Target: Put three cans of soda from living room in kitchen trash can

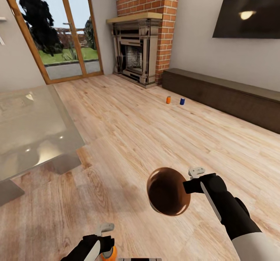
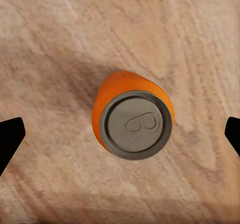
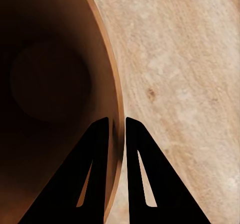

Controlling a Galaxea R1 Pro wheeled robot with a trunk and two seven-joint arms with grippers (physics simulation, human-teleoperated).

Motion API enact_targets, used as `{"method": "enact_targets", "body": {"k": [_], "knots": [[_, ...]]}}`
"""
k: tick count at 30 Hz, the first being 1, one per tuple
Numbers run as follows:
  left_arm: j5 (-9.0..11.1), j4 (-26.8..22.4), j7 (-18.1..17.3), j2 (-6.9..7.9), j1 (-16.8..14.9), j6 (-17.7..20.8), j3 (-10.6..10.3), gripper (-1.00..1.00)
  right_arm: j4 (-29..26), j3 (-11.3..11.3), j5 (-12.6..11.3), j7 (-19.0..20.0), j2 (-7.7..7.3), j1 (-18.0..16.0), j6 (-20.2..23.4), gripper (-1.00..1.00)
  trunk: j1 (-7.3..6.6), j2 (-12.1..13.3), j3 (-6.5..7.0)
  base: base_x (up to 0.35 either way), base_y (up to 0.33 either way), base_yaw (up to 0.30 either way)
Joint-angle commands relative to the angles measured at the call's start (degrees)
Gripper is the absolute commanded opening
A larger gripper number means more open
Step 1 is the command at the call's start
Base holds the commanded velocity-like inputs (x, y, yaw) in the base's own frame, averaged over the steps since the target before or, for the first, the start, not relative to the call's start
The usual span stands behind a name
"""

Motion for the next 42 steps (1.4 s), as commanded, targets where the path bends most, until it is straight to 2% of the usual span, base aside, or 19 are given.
{"method": "enact_targets", "body": {"k": [1,11,20,42], "knots": [[0.0,0.0,0.0,0.00,0.0,0.0,0.0,1.00,0.0,0.0,-1.2,0.3,0.00,0.0,0.1,-1.00,-0.01,0.0,-0.04,0.000,0.000,0.000],[0.1,0.0,-0.1,-0.01,0.0,-0.2,0.0,1.00,0.0,0.0,-1.2,0.3,-0.02,0.0,0.1,-1.00,2.19,-4.0,-2.28,0.000,0.000,0.000],[0.1,0.1,-0.1,-0.09,0.1,-2.4,0.1,1.00,0.0,0.0,-1.2,0.3,-0.08,0.0,0.1,-1.00,2.19,-4.0,-2.67,0.000,0.000,0.000],[0.0,0.2,-0.1,-0.48,0.1,-2.9,0.1,1.00,0.0,0.0,-1.2,0.3,-0.12,0.0,0.1,-1.00,2.19,-4.0,-3.65,0.000,0.000,0.000]]}}
